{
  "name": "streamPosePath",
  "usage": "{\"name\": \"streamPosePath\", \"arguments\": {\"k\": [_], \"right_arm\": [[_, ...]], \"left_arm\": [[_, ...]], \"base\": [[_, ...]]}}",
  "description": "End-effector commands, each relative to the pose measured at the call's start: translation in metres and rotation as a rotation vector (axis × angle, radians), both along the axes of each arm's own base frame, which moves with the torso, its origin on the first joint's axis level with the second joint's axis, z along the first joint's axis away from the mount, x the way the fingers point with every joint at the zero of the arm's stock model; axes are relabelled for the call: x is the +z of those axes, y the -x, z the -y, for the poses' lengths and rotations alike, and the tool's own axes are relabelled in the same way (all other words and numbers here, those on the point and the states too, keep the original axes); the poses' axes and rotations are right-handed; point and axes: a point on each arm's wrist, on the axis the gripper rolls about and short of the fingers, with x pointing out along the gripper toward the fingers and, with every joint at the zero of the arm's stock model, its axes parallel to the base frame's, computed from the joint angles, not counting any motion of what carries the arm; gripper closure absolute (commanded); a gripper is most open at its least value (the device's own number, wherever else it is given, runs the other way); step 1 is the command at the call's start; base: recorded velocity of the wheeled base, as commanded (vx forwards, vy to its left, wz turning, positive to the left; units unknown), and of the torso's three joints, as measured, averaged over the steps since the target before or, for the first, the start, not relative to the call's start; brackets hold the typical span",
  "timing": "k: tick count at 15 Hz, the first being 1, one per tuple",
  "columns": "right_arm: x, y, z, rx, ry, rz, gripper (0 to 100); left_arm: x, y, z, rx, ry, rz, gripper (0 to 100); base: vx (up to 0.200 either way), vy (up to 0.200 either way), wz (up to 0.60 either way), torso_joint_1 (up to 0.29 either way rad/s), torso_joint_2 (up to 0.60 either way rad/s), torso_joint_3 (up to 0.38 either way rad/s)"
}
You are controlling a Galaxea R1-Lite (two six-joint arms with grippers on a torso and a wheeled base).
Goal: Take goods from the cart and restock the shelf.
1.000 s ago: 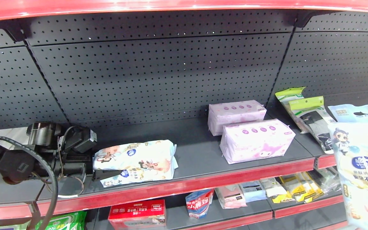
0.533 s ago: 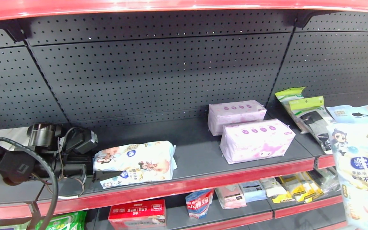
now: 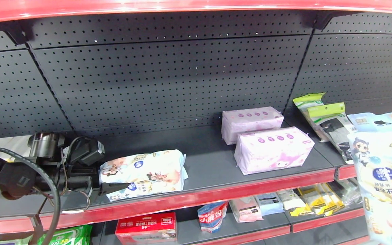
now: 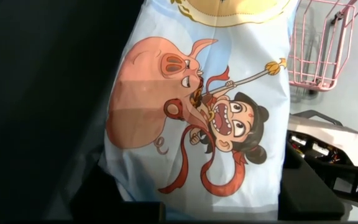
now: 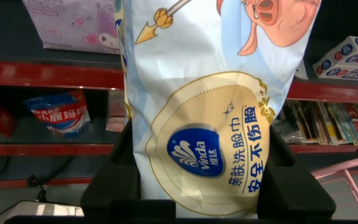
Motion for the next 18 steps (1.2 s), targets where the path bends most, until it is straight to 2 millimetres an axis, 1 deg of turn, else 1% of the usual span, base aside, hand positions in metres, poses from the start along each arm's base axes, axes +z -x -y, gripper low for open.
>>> {"name": "streamPosePath", "arguments": {"k": [1,18], "right_arm": [[0.0000,-0.0005,0.0000,-0.001,0.000,-0.001,100],[0.0003,0.0017,0.0000,-0.002,-0.005,0.009,100]], "left_arm": [[0.0004,0.0027,0.0008,0.000,0.000,-0.005,100],[0.0013,0.0040,0.0034,-0.004,0.000,-0.009,100]], "base": [[0.000,0.000,0.00,0.000,0.00,0.000],[0.000,0.000,0.00,0.000,0.00,0.000]]}}
